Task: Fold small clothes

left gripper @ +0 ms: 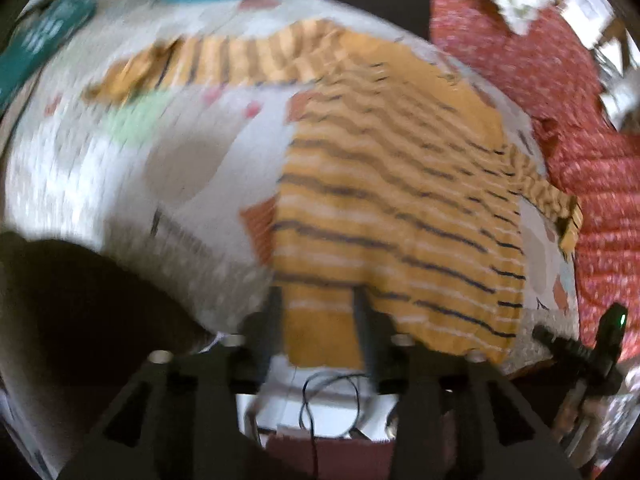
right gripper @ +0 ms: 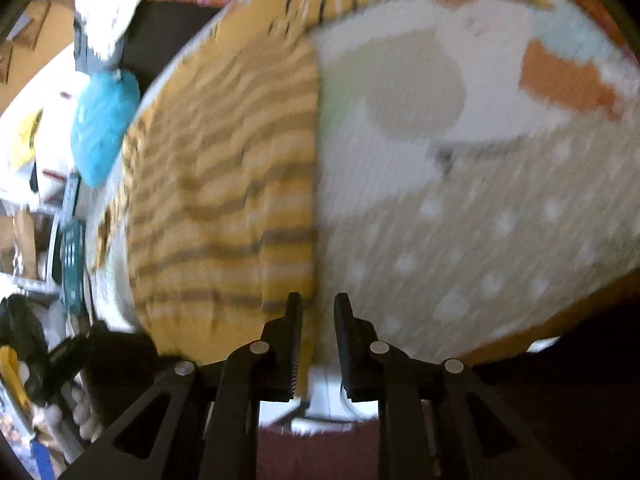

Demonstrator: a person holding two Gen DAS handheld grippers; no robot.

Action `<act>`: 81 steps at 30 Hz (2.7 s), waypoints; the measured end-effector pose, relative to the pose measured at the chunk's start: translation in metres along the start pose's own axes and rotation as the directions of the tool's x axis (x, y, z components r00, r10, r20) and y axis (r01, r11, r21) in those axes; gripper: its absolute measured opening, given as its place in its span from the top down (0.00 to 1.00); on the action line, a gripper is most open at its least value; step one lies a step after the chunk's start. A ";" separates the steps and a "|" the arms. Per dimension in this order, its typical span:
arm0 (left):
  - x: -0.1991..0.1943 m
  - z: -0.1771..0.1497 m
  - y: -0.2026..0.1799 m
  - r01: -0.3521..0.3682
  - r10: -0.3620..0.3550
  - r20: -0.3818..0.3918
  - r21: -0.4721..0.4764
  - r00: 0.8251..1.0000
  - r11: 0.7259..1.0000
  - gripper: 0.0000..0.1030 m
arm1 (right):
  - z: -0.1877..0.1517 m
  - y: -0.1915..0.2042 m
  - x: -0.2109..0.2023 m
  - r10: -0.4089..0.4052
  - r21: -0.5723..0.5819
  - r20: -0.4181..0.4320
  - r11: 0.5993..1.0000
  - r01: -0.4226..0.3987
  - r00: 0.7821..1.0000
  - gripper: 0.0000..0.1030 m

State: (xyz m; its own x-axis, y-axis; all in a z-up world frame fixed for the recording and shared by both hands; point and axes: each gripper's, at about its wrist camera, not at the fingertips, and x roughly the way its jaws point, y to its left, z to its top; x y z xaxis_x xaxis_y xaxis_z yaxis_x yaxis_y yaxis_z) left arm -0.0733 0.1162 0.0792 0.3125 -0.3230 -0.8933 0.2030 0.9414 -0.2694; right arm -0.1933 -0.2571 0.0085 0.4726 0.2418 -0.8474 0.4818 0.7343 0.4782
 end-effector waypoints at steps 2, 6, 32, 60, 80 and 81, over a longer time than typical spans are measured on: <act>-0.001 0.010 -0.024 -0.007 0.004 0.036 0.085 0.999 0.996 0.53 | 0.017 -0.011 -0.012 -0.016 0.037 0.058 0.999 0.014 0.998 0.66; 0.016 0.032 -0.067 0.018 -0.026 0.047 0.166 0.999 0.986 0.46 | 0.058 -0.042 -0.033 -0.057 0.156 0.210 0.987 0.024 0.976 0.57; 0.138 0.104 -0.130 0.059 -0.061 0.000 0.289 0.998 0.956 0.43 | 0.227 -0.074 0.006 -0.734 -0.052 0.373 0.594 0.803 0.568 0.94; 0.117 0.223 0.064 0.125 -0.126 0.010 -0.246 0.992 0.961 0.43 | 0.228 0.354 0.215 -0.053 -0.485 -0.097 0.874 -0.001 0.994 0.94; 0.130 0.226 0.073 0.092 -0.093 0.014 -0.333 0.996 0.939 0.43 | 0.180 0.378 0.195 -0.031 -0.664 0.022 0.747 0.038 0.999 0.41; 0.129 0.225 0.077 0.081 -0.081 0.014 -0.343 0.997 0.936 0.43 | 0.174 0.382 0.200 -0.040 -0.683 0.024 0.729 0.045 0.999 0.41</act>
State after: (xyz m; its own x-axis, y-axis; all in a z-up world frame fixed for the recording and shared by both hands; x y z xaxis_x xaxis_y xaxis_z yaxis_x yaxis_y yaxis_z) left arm 0.1917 0.1253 0.0245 0.3082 -0.3999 -0.8632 -0.1027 0.8881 -0.4481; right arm 0.2139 -0.0380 0.0616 0.4707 0.1974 -0.8600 -0.1316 0.9795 0.1527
